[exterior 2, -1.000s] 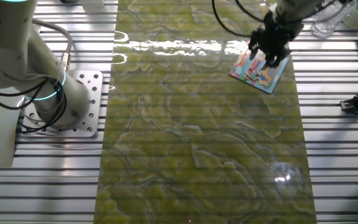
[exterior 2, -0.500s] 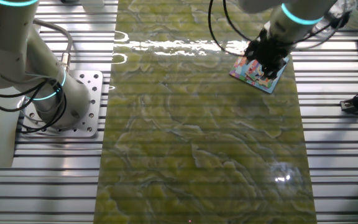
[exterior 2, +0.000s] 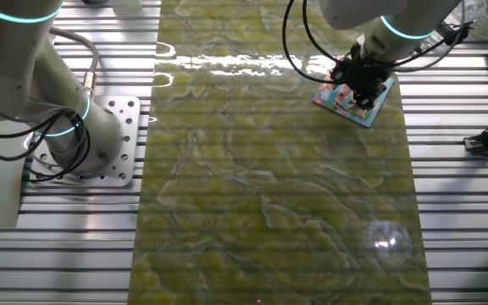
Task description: Assemble one piece of a puzzle
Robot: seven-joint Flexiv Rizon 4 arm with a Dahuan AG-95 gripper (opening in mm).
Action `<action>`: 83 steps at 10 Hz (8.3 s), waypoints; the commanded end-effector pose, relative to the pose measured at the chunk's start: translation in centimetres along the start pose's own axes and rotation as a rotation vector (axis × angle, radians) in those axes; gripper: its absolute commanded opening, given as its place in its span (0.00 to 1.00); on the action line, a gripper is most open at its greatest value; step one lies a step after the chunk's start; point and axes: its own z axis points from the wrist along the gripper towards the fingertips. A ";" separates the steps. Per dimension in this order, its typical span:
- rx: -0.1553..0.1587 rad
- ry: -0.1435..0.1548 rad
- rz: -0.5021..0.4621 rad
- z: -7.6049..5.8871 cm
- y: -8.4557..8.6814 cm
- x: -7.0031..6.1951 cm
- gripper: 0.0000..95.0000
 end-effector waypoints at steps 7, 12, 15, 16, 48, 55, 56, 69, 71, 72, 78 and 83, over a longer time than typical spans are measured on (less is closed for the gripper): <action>-0.005 0.009 0.001 0.3 -0.3 0.4 0.60; -0.006 0.008 0.009 0.5 0.0 0.3 0.60; -0.002 0.009 0.011 0.9 0.1 0.5 0.60; -0.001 0.008 0.011 0.9 0.1 0.5 0.60; 0.045 0.029 0.026 0.7 0.6 0.4 0.60; 0.058 0.030 0.035 0.7 0.6 0.4 0.40; 0.059 0.031 0.029 0.4 0.6 0.4 0.40; 0.123 0.031 -0.197 -0.3 -0.8 1.6 0.40; 0.130 0.022 -0.218 -0.2 -0.8 1.6 0.40; 0.132 0.021 -0.234 -0.2 -0.8 1.6 0.40; 0.114 0.026 -0.284 -0.9 -1.0 1.5 0.40; 0.080 0.075 -0.372 -0.9 -1.0 1.5 0.40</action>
